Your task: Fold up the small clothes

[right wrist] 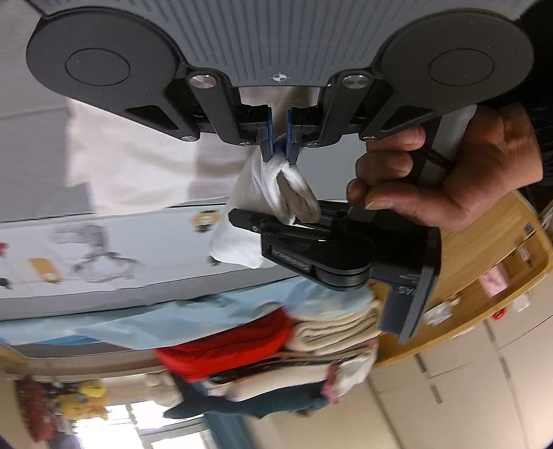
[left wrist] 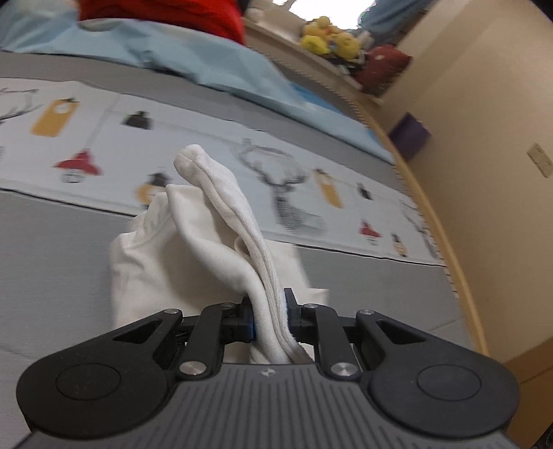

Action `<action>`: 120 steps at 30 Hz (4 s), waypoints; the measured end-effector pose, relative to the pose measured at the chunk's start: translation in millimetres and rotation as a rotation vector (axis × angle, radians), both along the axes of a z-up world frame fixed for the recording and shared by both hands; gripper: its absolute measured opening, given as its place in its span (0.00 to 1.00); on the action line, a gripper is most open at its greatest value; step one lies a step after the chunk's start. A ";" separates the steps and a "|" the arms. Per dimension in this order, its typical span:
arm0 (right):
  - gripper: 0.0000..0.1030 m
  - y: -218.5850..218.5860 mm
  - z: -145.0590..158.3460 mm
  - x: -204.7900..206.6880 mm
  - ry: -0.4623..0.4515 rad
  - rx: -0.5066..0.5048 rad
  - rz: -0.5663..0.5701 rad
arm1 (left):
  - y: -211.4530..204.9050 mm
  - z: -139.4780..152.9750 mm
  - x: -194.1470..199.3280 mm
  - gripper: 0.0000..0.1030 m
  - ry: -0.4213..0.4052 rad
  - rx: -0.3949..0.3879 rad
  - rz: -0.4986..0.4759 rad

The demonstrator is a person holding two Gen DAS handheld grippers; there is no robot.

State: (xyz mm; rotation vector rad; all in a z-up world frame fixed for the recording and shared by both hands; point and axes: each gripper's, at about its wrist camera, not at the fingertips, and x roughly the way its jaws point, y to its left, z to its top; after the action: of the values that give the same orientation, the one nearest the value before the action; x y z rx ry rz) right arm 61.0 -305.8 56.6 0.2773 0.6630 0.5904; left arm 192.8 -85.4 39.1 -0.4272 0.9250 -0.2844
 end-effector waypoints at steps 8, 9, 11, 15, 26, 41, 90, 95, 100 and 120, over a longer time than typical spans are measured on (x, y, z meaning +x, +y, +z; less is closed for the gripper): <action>0.06 -50.8 -7.2 -5.2 0.011 -0.037 -0.157 | -44.2 -3.2 3.4 0.31 -0.034 -0.108 -0.111; 0.06 -52.1 -9.8 -4.8 0.024 -0.060 -0.171 | -43.6 -1.4 2.8 0.32 -0.047 -0.131 -0.121; 0.06 -53.5 -20.4 0.1 0.081 -0.145 -0.212 | -34.0 3.6 0.6 0.40 -0.070 -0.171 -0.125; 0.05 -63.0 -62.6 20.2 0.347 -0.359 -0.382 | -5.0 9.4 0.4 0.43 -0.074 -0.198 -0.058; 0.33 -88.8 -44.2 59.3 0.330 -0.195 -0.437 | 53.3 11.5 -5.6 0.43 -0.011 -0.053 -0.065; 0.44 -59.0 -80.8 162.1 0.407 -0.163 -0.412 | 74.6 -34.4 -17.6 0.43 0.039 0.177 -0.176; 0.31 -71.2 -87.0 119.4 0.445 -0.390 -0.178 | 4.9 -105.0 -18.0 0.51 0.339 0.310 -0.414; 0.50 -84.7 -81.4 132.2 0.408 -0.221 -0.300 | 31.0 -96.1 -0.4 0.79 0.316 0.229 -0.210; 0.51 -76.3 -102.8 154.5 0.501 -0.219 -0.322 | 38.9 -101.6 15.4 0.79 0.363 0.109 -0.077; 0.32 -51.7 -122.3 180.4 0.555 -0.191 -0.358 | 34.6 -127.2 71.1 0.43 0.394 0.038 0.021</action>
State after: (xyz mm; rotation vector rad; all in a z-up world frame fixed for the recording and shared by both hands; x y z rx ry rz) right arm 241.4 -357.5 -65.7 0.3749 1.1668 0.0959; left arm 263.9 -50.8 -88.0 -0.4668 1.3078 -0.1646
